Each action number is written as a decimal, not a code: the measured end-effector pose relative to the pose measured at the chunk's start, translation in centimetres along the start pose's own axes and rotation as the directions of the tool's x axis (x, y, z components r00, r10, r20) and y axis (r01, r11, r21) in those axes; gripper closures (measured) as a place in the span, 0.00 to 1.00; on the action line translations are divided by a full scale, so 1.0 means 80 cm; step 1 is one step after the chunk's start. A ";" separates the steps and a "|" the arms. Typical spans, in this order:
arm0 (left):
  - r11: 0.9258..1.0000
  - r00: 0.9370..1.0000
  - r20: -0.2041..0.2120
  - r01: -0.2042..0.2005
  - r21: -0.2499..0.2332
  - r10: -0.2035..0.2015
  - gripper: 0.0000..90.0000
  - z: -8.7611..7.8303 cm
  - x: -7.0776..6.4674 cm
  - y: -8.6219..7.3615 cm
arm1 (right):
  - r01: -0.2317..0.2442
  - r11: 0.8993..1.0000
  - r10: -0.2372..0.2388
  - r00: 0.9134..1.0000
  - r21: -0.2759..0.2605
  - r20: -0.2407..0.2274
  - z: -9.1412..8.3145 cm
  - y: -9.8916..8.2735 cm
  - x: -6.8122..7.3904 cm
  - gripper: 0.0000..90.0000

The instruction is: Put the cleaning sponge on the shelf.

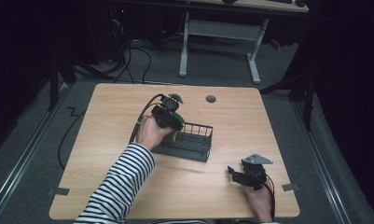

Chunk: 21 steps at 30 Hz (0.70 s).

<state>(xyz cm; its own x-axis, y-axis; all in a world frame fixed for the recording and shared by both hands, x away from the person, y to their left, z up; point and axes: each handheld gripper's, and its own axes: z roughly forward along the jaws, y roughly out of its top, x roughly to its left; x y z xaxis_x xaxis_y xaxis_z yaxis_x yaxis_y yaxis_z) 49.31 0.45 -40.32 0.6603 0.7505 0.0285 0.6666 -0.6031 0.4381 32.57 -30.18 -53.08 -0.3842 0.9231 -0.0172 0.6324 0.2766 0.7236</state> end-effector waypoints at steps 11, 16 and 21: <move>1.000 1.000 0.019 -0.001 0.014 0.001 0.31 -0.001 -0.004 -0.008 | 0.000 1.000 0.000 1.000 0.000 0.000 0.000 0.000 0.000 0.35; 1.000 0.999 0.034 -0.012 0.026 0.012 0.31 -0.003 -0.008 -0.013 | 0.000 1.000 0.000 1.000 0.000 0.000 0.000 0.000 0.000 0.35; 1.000 0.999 0.037 -0.004 0.022 0.003 0.31 -0.004 -0.008 -0.018 | 0.000 1.000 0.000 1.000 0.000 0.000 0.000 0.000 0.000 0.35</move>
<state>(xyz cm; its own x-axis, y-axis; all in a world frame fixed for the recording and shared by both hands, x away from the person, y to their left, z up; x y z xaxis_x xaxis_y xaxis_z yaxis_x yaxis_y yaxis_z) 47.83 0.90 -40.69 0.6745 0.7383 -0.0035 0.6718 -0.6117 0.4177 32.57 -30.18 -53.08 -0.3842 0.9231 -0.0176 0.6322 0.2770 0.7236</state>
